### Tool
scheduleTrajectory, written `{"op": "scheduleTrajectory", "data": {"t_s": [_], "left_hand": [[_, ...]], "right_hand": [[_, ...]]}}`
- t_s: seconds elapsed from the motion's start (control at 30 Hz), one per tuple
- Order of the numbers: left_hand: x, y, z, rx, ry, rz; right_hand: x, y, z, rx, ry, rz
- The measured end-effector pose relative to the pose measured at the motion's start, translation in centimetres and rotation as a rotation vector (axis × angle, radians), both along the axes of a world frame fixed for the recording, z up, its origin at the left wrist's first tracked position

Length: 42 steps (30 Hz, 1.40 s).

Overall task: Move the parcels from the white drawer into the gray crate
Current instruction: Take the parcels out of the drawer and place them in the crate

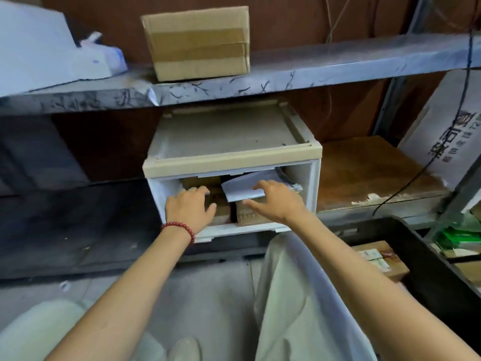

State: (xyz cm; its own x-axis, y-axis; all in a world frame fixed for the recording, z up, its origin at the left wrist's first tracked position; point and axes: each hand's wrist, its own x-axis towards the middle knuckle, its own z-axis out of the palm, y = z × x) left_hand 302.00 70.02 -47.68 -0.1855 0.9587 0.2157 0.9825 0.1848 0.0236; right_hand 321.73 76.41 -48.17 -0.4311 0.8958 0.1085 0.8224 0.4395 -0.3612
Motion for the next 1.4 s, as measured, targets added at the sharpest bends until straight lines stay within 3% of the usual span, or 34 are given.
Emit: {"op": "scheduleTrajectory", "data": {"t_s": [0.3,0.43,0.57,0.73,0.93,1.1,1.4], "left_hand": [[-6.7,-3.6,-2.1,-0.111,0.094,0.058],[-5.7,-1.7,-3.0,-0.053,-0.035,0.008],[-4.9,0.2,-4.7,-0.014,-0.165,-0.007],[-4.6,1.9,-5.3,0.038,-0.221,-0.053],[-5.4,3.5,-5.0,0.118,-0.220,-0.110],[-5.4,3.7,-5.2,0.213,-0.245,-0.193],[-3.9,-0.2,-4.3,0.454,-0.190,-0.261]], "right_hand": [[-3.4,-0.1,-3.9,-0.033,-0.024,-0.054],[-4.2,0.8,-4.4,0.066,-0.075,-0.008],[-4.3,1.8,-5.4,0.064,-0.254,0.013],[-4.8,2.3,-6.7,0.125,-0.281,0.042],[-5.5,2.3,-8.1,0.326,0.045,0.232],[-6.0,2.0,-7.7,0.359,0.293,0.374],[-4.2,1.7,-6.2,0.430,0.508,-0.021]]}}
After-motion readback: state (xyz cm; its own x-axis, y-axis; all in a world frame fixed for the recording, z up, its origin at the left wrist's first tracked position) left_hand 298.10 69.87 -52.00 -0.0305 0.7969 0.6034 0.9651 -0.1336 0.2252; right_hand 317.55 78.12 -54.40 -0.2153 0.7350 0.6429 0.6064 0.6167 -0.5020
